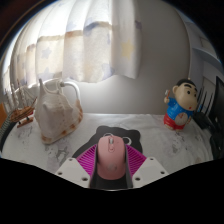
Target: Arrange mouse
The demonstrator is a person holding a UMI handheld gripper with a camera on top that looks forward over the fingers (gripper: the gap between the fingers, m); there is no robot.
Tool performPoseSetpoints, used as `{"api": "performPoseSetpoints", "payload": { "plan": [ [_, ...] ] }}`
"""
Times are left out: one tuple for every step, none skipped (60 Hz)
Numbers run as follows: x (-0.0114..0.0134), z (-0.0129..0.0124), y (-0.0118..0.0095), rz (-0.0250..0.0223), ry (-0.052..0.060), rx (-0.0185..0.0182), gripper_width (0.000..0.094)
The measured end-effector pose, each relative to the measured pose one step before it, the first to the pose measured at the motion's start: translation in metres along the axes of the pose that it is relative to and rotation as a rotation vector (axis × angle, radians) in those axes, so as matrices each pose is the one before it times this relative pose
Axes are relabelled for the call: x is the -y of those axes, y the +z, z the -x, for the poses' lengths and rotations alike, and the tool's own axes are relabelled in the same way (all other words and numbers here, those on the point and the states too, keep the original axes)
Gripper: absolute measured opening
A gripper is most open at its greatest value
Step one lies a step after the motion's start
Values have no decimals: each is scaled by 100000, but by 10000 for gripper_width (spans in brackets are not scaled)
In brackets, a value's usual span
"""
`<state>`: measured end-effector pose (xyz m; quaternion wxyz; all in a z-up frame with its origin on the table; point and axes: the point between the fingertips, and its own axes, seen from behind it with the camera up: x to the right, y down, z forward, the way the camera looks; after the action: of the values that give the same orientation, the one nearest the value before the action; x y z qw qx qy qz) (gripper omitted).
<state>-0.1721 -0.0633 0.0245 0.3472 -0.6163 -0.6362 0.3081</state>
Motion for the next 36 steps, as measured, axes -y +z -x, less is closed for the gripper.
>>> {"api": "performPoseSetpoints", "payload": {
  "plan": [
    [-709,-53,494,1221,-174,393,428],
    [-710,-37,435,1375,98,355,440],
    [-726,-18,360,1531,154,391,448],
    [-696,73,301,1316,189,241,456],
    [-662,-99,299,1489,116,443,467],
    [-468,28,37,1097,213,676,486],
    [520,-43,-104,-2454,740,642,497],
    [97,10,70,-1606,253,171,509],
    [-197,-4,46,322,-58,177,530],
    [-190,-118,-34,828,-119,-282,566],
    [88,-272,-101,498,27,-1137,614],
    [35,-292,-155,190,-207,-1144,681],
    [75,-258,-168,275,-466,-1075,754],
    [150,-182,-219,104,-714,-704,832],
    [197,-115,-272,-101,-774,-282,866],
    [225,-105,-345,-131,-588,-57,837],
    [301,-160,-495,85,-71,310,828],
    [247,48,-581,-39,282,413,834],
    [337,116,-684,-322,576,845,843],
    [339,115,-715,-392,517,903,849],
    [276,1,-831,-151,360,716,852],
    [200,-70,-940,286,187,449,853],
    [201,-119,-1052,567,43,152,853],
    [185,-134,-1098,222,21,44,853],
    [161,-188,-1144,86,-44,-152,853],
    [99,-222,-1206,115,-201,-371,854],
    [39,-192,-1235,192,-355,-367,856],
    [-11,-122,-1256,194,-506,-131,855],
    [-62,-72,-1296,224,-507,129,854],
    [-90,-49,-1262,179,-360,201,854],
    [-243,-17,-1207,117,21,236,854],
    [-279,-82,-1285,511,-26,167,853],
    [-405,-76,-1230,772,0,145,851],
    [-511,-63,-1160,1168,-15,164,851],
    [-606,-88,-1157,1426,-7,165,850],
    [-713,-55,-909,1278,124,0,850]
  ]
}}
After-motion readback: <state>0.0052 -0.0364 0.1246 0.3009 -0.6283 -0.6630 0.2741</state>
